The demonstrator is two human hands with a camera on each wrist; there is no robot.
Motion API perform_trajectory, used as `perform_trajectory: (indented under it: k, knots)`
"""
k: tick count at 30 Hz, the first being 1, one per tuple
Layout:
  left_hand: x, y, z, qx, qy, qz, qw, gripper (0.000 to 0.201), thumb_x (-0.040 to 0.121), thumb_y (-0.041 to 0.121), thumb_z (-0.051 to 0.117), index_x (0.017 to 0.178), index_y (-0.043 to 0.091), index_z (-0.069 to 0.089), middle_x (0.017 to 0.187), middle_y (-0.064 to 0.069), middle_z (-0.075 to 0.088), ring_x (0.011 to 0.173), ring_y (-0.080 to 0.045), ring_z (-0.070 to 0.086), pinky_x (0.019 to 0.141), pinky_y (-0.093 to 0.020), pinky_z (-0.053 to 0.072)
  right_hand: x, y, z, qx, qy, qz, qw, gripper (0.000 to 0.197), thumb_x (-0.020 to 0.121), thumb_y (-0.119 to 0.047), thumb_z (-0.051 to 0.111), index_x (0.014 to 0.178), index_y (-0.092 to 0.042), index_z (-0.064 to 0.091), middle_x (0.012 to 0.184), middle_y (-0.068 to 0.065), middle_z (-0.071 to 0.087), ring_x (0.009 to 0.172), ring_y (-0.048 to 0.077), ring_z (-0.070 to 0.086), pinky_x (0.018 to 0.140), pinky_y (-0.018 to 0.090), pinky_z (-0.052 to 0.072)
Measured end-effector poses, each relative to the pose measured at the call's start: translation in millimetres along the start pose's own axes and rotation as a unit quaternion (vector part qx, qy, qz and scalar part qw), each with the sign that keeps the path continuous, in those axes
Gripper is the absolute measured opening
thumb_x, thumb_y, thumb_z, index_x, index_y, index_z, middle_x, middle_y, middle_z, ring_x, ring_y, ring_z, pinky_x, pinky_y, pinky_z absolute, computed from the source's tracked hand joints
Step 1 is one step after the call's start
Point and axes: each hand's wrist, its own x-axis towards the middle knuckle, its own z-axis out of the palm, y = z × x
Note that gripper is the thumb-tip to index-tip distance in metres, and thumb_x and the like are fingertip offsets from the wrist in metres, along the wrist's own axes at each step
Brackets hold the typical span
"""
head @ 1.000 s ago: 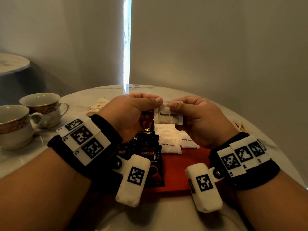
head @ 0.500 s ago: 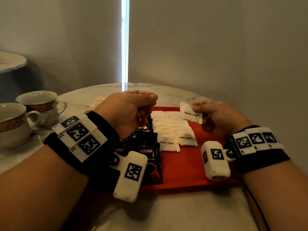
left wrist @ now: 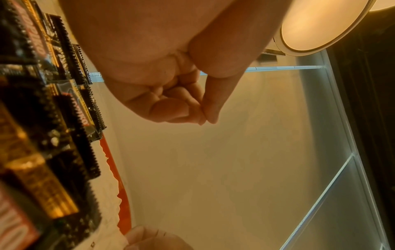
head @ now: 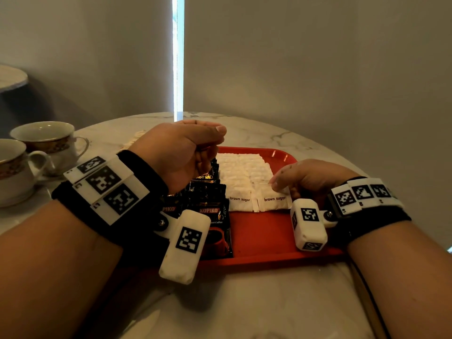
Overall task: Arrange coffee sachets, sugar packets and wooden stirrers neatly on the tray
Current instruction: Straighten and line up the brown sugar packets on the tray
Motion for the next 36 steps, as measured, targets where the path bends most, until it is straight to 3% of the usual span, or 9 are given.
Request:
perform_trajectory:
  k: [11, 23, 26, 30, 34, 36]
  knots:
    - [-0.5, -1.4, 0.7, 0.003, 0.003, -0.003, 1.0, 0.005, 0.09, 0.016, 0.068, 0.088, 0.016, 0.065, 0.073, 0.003, 0.063, 0.058, -0.007, 0.057, 0.048, -0.019, 0.045, 2.1, -0.8, 0.2, -0.022, 0.021, -0.002, 1.0, 0.015, 0.077, -0.006, 0.079, 0.091, -0.003, 0.078, 0.067, 0.006, 0.067, 0.05, 0.012, 0.054, 0.048, 0.025, 0.046]
    - [-1.2, -0.2, 1.1, 0.002, 0.007, -0.004, 1.0, 0.008, 0.09, 0.016, 0.069, 0.084, 0.017, 0.064, 0.07, 0.003, 0.062, 0.057, -0.007, 0.056, 0.047, -0.019, 0.044, -1.5, -4.1, 2.4, -0.049, 0.008, -0.016, 0.999, 0.018, 0.081, -0.001, 0.076, 0.099, -0.001, 0.074, 0.062, 0.005, 0.07, 0.045, 0.009, 0.06, 0.043, 0.019, 0.047]
    - [-1.8, 0.2, 1.2, 0.002, 0.008, -0.007, 1.0, 0.008, 0.09, 0.016, 0.069, 0.084, 0.017, 0.064, 0.071, 0.003, 0.062, 0.058, -0.007, 0.057, 0.047, -0.019, 0.044, -0.6, -4.9, 2.3, -0.07, 0.014, -0.011, 0.997, 0.028, 0.074, -0.011, 0.081, 0.099, -0.003, 0.075, 0.073, 0.007, 0.073, 0.051, 0.011, 0.063, 0.048, 0.023, 0.05]
    - [-3.1, 1.2, 2.1, -0.002, 0.011, -0.008, 1.0, 0.007, 0.091, 0.015, 0.069, 0.086, 0.017, 0.064, 0.071, 0.003, 0.062, 0.057, -0.007, 0.056, 0.047, -0.018, 0.044, 2.0, -5.7, -1.9, -0.052, 0.058, 0.012, 0.997, 0.029, 0.078, -0.025, 0.08, 0.099, -0.007, 0.072, 0.078, 0.006, 0.067, 0.065, 0.019, 0.058, 0.064, 0.032, 0.045]
    - [-2.9, 2.1, 1.1, -0.003, 0.011, -0.009, 1.0, 0.006, 0.091, 0.016, 0.068, 0.087, 0.016, 0.065, 0.072, 0.003, 0.062, 0.058, -0.007, 0.057, 0.048, -0.019, 0.044, -0.4, -8.1, -5.4, -0.025, 0.058, 0.005, 0.998, 0.025, 0.088, -0.022, 0.07, 0.106, -0.005, 0.07, 0.097, 0.016, 0.07, 0.077, 0.024, 0.063, 0.068, 0.035, 0.051]
    - [-2.9, 2.2, 0.9, -0.003, 0.011, -0.01, 1.0, 0.005, 0.091, 0.015, 0.068, 0.088, 0.016, 0.064, 0.072, 0.003, 0.062, 0.058, -0.007, 0.056, 0.048, -0.019, 0.045, -3.7, -9.3, -5.7, -0.024, 0.036, 0.016, 0.999, 0.029, 0.091, -0.023, 0.066, 0.109, -0.001, 0.068, 0.102, 0.02, 0.072, 0.083, 0.029, 0.068, 0.075, 0.04, 0.055]
